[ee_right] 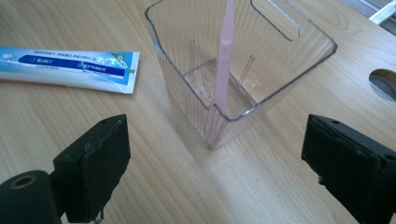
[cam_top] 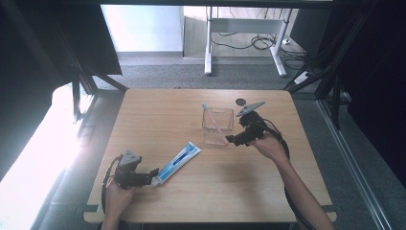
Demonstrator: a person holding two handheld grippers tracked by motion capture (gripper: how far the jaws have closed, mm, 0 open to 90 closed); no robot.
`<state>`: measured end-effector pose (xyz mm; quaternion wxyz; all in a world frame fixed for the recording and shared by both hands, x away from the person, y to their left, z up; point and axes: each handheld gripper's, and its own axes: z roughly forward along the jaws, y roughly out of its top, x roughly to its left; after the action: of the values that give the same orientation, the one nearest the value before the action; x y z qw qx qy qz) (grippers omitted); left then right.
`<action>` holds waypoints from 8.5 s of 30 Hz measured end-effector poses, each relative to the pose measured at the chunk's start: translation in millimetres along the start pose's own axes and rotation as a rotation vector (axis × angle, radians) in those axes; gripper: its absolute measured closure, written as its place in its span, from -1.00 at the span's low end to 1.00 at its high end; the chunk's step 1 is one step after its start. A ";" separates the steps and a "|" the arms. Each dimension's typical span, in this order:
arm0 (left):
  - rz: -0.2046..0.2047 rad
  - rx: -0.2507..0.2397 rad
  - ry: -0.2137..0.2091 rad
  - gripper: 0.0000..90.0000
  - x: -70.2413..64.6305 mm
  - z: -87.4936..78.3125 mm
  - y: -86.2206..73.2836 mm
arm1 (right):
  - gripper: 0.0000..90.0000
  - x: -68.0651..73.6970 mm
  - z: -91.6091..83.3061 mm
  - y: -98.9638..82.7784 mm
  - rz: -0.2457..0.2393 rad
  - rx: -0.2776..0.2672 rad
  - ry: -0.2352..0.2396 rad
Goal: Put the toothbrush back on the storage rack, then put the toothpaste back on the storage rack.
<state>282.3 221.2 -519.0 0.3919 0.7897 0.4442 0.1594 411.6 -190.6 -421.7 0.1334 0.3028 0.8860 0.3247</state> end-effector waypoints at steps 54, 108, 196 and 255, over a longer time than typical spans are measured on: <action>0.006 0.001 -0.012 -0.69 -6.7 3.3 3.7 | -1.00 26.4 -53.1 -135.1 0.123 -0.128 -0.053; 0.025 0.050 -0.043 -0.12 -6.6 -1.4 25.0 | -0.91 38.0 -39.0 -194.1 0.109 -0.119 -0.145; 0.074 0.558 -0.070 -0.20 -48.2 97.3 93.7 | -0.94 44.0 -30.6 -195.9 0.081 -0.059 -0.094; 0.131 0.407 -0.119 0.59 -59.2 56.3 113.9 | -0.89 47.1 -28.7 -195.8 0.079 -0.054 -0.098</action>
<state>349.0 111.5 -462.8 0.2387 0.8877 0.3912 0.0446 274.3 -294.1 -530.4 0.1719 0.3492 0.8568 0.3382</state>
